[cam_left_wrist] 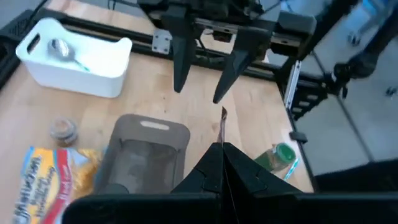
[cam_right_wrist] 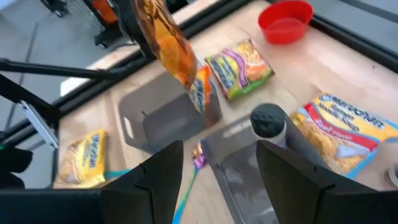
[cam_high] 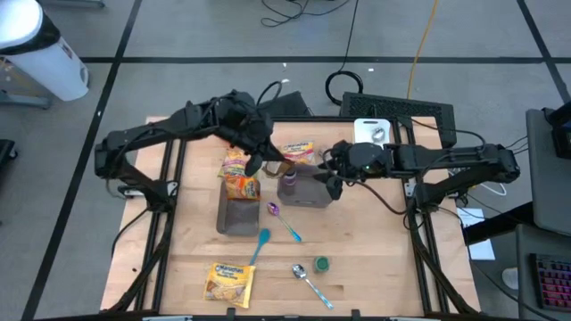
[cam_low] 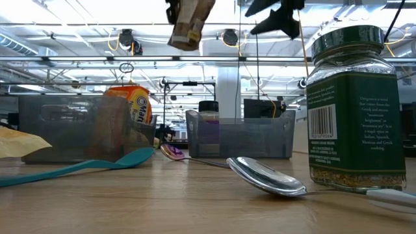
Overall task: Pick & Place Food Item
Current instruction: Put the orange spice bag into the right black bin
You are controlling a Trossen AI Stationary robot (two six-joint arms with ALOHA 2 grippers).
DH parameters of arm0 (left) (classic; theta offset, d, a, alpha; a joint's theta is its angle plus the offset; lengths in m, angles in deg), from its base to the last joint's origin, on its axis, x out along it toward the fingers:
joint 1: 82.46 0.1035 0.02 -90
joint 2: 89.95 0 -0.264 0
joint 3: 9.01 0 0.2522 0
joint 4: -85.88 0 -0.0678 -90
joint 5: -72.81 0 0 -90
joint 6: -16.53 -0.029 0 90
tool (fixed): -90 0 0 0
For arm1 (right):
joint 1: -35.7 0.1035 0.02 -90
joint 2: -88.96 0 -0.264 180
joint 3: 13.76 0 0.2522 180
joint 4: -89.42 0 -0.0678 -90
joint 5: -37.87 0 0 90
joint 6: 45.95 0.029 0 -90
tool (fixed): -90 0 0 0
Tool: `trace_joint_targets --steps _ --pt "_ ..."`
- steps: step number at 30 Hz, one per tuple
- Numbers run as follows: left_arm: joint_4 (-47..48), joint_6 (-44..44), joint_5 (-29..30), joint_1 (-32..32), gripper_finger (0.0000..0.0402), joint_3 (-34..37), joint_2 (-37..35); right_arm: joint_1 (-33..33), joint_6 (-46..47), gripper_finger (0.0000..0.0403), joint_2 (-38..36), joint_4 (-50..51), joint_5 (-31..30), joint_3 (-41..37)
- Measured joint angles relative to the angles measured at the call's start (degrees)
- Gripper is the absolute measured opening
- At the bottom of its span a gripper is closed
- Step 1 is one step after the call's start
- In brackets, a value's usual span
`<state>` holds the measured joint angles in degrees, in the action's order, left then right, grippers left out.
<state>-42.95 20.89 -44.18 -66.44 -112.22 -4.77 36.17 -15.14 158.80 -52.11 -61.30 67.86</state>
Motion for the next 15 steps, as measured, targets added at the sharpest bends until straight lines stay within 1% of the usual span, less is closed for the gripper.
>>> trace_joint_targets --steps 3,5,7,10,12,15 --pt "-8.4 5.3 0.2 0.0 0.0000 7.5 -2.8 0.0 0.0 0.0196 0.0 -0.1 -0.3 -1.6" --pt "-15.7 9.0 1.3 -0.5 0.0000 12.5 -4.4 -0.1 0.2 0.0196 0.0 -0.7 -2.3 -3.0" --pt "-23.1 12.4 4.3 -1.4 0.0000 17.0 -5.3 -0.1 0.2 0.0196 -0.5 -1.7 -4.2 -4.5" --pt "-31.4 17.1 9.7 -2.6 0.0000 22.8 -5.6 -0.4 0.2 0.0196 -2.0 -4.2 -6.9 -7.2" --pt "-34.5 19.5 13.0 -3.4 0.0000 25.6 -5.6 -0.7 0.5 0.0196 -3.7 -5.3 -8.5 -9.5" --pt "-36.4 22.8 19.2 -4.8 0.0000 28.7 -5.6 -1.7 1.0 0.0196 -7.1 -7.5 -10.5 -12.9"
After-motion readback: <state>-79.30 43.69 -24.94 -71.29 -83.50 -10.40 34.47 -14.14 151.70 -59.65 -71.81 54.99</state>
